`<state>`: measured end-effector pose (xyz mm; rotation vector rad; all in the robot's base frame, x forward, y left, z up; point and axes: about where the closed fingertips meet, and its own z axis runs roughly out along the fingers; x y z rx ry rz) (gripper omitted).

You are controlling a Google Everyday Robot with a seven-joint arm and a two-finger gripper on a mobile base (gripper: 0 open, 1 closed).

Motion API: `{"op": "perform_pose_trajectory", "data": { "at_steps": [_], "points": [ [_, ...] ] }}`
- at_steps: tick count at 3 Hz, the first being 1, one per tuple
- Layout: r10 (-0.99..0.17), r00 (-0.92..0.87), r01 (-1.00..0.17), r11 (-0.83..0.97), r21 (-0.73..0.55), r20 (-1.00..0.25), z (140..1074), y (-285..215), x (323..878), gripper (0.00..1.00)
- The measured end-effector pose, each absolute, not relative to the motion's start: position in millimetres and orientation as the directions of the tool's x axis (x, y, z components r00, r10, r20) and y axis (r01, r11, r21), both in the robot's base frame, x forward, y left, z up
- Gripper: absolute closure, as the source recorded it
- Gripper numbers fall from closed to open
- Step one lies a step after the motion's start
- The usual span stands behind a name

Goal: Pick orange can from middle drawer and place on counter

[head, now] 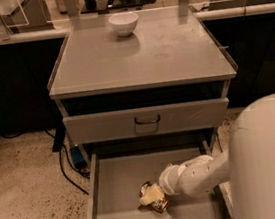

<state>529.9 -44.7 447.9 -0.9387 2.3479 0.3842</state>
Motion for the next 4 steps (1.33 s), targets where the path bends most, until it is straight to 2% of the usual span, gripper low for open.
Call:
{"op": "perform_pose_trajectory", "data": {
  "at_steps": [1, 2, 3, 4],
  "points": [
    [-0.524, -0.616, -0.665, 0.746, 0.032, -0.589, 445, -71, 535, 0.0],
    [-0.541, -0.62, -0.697, 0.712, 0.083, -0.569, 431, -48, 516, 0.0],
    [-0.584, -0.65, -0.732, 0.653, 0.195, -0.487, 404, -20, 451, 0.0],
    [-0.599, -0.628, -0.759, 0.613, 0.22, -0.497, 411, 7, 442, 0.0]
  ]
}}
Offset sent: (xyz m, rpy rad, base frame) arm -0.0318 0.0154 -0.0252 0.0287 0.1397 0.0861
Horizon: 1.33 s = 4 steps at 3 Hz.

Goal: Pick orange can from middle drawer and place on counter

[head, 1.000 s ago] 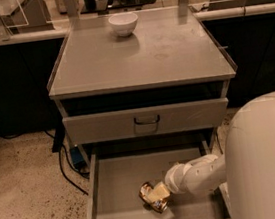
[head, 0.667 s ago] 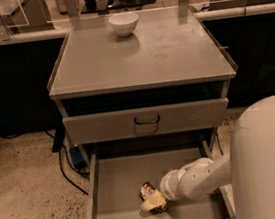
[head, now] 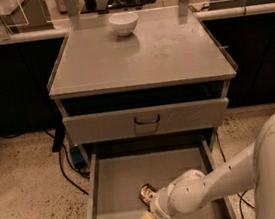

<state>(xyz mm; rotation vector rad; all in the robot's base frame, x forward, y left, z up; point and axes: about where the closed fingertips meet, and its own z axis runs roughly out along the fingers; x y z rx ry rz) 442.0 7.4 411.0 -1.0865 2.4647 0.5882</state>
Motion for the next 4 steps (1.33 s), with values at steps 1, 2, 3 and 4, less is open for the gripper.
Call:
{"op": "perform_pose_trajectory", "data": {
  "at_steps": [1, 2, 3, 4],
  "points": [
    [-0.629, -0.603, -0.778, 0.599, 0.189, -0.49, 399, 13, 461, 0.0],
    [-0.623, -0.606, -0.774, 0.605, 0.186, -0.494, 397, 12, 467, 0.0],
    [-0.53, -0.661, -0.709, 0.674, 0.21, -0.531, 382, -1, 498, 0.0],
    [-0.528, -0.659, -0.709, 0.673, 0.209, -0.535, 382, 1, 503, 0.18]
  ]
}}
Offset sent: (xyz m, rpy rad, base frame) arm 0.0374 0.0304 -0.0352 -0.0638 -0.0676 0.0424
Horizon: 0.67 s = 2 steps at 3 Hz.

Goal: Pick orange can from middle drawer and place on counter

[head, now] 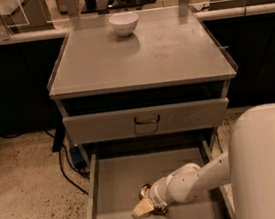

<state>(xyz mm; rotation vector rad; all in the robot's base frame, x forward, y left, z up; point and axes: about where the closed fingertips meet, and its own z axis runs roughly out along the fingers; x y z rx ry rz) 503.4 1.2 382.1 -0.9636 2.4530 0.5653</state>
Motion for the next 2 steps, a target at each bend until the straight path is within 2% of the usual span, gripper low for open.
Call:
{"op": "perform_pose_trajectory", "data": {
  "at_steps": [2],
  "points": [
    [-0.531, -0.658, -0.711, 0.672, 0.209, -0.534, 382.3, 1.3, 502.0, 0.66]
  ]
}}
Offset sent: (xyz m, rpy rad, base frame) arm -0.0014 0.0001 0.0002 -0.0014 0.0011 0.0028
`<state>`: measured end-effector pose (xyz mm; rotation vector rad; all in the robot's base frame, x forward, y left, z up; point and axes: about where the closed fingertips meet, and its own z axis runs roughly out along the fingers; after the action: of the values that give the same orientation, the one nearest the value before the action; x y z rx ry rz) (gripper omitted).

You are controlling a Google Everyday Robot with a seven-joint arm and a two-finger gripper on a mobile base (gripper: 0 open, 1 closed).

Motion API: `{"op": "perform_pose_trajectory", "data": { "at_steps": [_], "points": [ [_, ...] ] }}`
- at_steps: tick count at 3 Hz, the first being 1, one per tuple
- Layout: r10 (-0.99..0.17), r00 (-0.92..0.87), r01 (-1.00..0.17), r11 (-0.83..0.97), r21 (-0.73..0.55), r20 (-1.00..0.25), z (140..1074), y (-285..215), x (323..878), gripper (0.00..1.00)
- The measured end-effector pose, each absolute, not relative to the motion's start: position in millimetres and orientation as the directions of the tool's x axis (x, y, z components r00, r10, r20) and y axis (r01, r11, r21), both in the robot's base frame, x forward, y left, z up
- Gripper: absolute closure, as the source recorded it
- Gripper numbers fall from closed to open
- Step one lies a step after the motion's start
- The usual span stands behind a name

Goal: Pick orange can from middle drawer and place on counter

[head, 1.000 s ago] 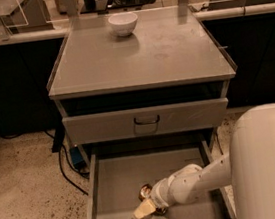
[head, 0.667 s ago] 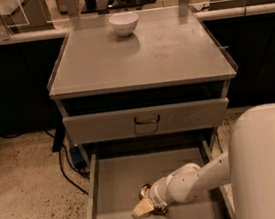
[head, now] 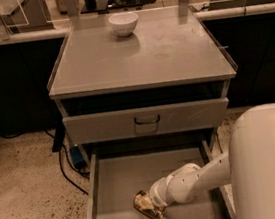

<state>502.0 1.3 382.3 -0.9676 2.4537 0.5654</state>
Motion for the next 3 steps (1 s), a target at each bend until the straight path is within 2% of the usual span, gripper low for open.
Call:
{"op": "perform_pose_trajectory", "data": {
  "at_steps": [1, 2, 3],
  "points": [
    [-0.531, -0.658, -0.711, 0.671, 0.209, -0.534, 382.3, 1.4, 502.0, 0.89],
    [-0.531, -0.658, -0.711, 0.671, 0.209, -0.534, 382.6, 1.4, 502.0, 1.0],
    [-0.531, -0.658, -0.711, 0.671, 0.209, -0.534, 386.4, 1.6, 501.9, 1.0]
  ]
}}
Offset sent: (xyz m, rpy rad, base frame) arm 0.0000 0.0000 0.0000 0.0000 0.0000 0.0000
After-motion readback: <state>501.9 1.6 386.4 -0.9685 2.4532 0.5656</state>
